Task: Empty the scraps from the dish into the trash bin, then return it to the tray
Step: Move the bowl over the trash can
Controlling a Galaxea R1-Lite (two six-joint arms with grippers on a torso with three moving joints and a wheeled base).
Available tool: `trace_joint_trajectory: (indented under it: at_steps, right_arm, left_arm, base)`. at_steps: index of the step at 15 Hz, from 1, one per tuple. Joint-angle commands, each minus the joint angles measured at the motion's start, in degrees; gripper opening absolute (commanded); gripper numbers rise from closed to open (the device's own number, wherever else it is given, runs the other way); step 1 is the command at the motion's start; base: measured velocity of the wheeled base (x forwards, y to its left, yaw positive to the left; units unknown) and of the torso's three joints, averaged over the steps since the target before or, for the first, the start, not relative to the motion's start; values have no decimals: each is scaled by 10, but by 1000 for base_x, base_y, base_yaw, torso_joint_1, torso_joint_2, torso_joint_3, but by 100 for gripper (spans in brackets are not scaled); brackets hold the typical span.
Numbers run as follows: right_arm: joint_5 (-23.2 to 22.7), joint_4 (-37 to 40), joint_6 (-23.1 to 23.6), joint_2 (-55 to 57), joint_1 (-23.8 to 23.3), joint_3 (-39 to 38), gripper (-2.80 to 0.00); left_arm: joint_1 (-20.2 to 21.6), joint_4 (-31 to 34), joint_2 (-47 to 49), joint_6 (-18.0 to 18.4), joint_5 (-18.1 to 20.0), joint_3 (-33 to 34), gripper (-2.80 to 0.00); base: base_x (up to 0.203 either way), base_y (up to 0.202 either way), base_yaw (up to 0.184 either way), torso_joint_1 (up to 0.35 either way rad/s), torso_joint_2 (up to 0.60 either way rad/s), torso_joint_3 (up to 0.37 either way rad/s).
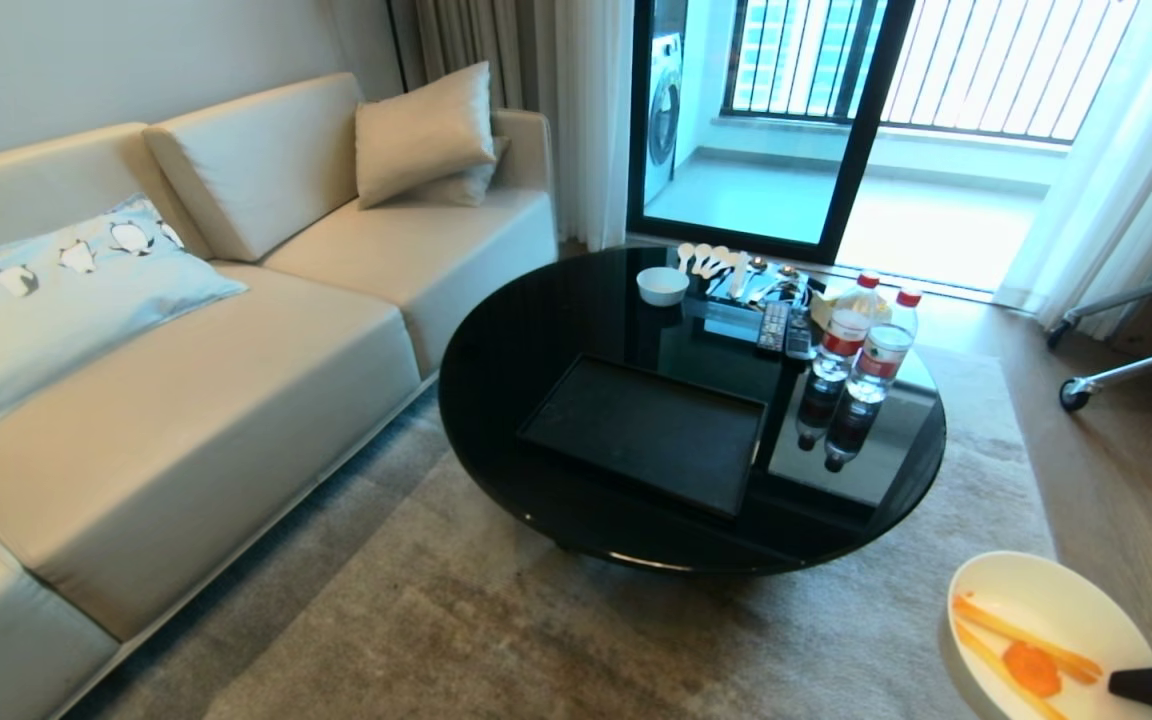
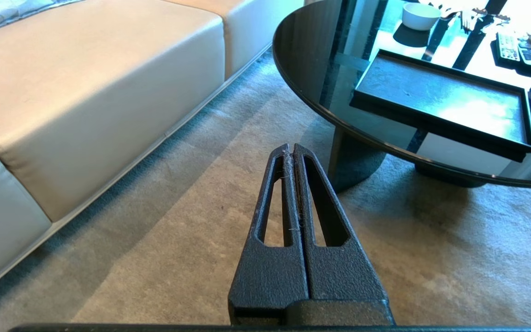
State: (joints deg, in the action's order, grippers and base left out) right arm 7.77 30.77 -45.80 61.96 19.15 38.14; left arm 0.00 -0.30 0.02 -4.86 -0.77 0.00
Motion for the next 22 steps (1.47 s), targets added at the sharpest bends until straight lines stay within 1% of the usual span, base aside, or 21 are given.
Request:
trace_joint_trajectory:
  at_steps: [1,4,6,12,17,22]
  right_arm:
    - [0,3,-3,2,1,-1,-280]
    - [0,3,-3,3,1,-2,-280]
    - [0,3,-3,4,1,-2,-280]
    - [1,5,-4,4,1,-2,-280]
    - [2,8,-25,4,1,-1,-280]
    - [3,7,-25,4,0,-1,-280]
  left_arm:
    - [0,0,0,-1,0,0,-280]
    - [0,0,0,-1,0,0,-280]
    - [0,0,0,-1,0,0,-280]
    - [0,0,0,-1,0,0,-280]
    - [0,0,0,-1,0,0,-280]
    - [0,0,0,-1,0,0,-280]
  base:
    - [0,0,0,0,0,0]
    - [0,0,0,0,0,0]
    - [2,7,-94,5,3,3]
    - [1,10,-166,3,1,2]
    - [0,10,-168,3,3,3]
    - [0,10,-167,0,2,5]
